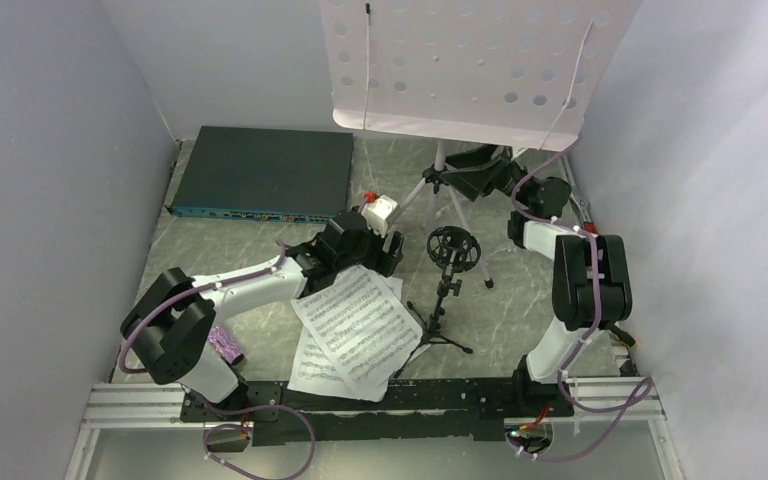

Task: Set up the instrument practice props

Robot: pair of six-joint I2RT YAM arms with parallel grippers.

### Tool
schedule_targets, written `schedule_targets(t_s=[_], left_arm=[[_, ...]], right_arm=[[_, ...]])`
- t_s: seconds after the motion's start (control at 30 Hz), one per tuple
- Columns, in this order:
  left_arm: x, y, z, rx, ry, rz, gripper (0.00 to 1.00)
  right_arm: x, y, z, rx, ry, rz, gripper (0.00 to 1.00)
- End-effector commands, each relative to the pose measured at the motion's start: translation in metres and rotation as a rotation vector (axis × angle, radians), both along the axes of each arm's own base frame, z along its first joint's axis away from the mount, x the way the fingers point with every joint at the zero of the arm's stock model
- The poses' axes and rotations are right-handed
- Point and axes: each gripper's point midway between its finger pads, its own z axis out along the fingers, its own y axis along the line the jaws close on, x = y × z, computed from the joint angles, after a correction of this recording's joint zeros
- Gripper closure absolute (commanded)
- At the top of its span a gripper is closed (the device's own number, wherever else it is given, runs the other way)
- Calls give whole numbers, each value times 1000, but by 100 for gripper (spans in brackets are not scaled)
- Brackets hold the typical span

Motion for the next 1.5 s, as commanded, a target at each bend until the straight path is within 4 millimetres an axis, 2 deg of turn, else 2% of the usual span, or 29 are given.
schedule_targets(t_s=[0.0, 0.13, 0.37, 0.47, 0.57, 0.7, 0.97, 1.07, 1.13, 1.27, 1.4, 1.47], left_arm=[[2, -3, 29, -107, -35, 7, 15], [2, 5, 30, -117, -32, 49, 7], [-5, 31, 28, -100, -10, 141, 6], [-10, 47, 23, -91, 19, 207, 6], [-14, 72, 18, -66, 44, 321, 6], [-21, 117, 1, 15, 115, 544, 6], [-56, 194, -22, 200, 263, 948, 6], [-67, 200, -28, 200, 305, 962, 6], [-71, 197, -34, 167, 351, 928, 6], [-71, 193, -46, 14, 481, 867, 6], [-66, 195, -58, -127, 593, 834, 6], [-65, 189, -61, -193, 644, 791, 6]], right_arm=[[-17, -21, 27, 42, -196, -101, 15], [-12, -43, 24, 108, -112, -185, 13], [-19, -72, 16, 161, -19, -301, 10], [-20, -84, 5, 157, 45, -362, 8], [-17, -93, -7, 126, 104, -440, 6], [-17, -102, -20, 79, 166, -534, 4], [-22, -114, -64, 11, 327, -617, 2], [-21, -119, -85, -37, 409, -660, 0], [-21, -123, -94, -70, 440, -690, 0], [-21, -133, -109, -133, 505, -754, 0], [-20, -147, -113, -164, 563, -846, 0], [-19, -154, -113, -171, 592, -893, 0]])
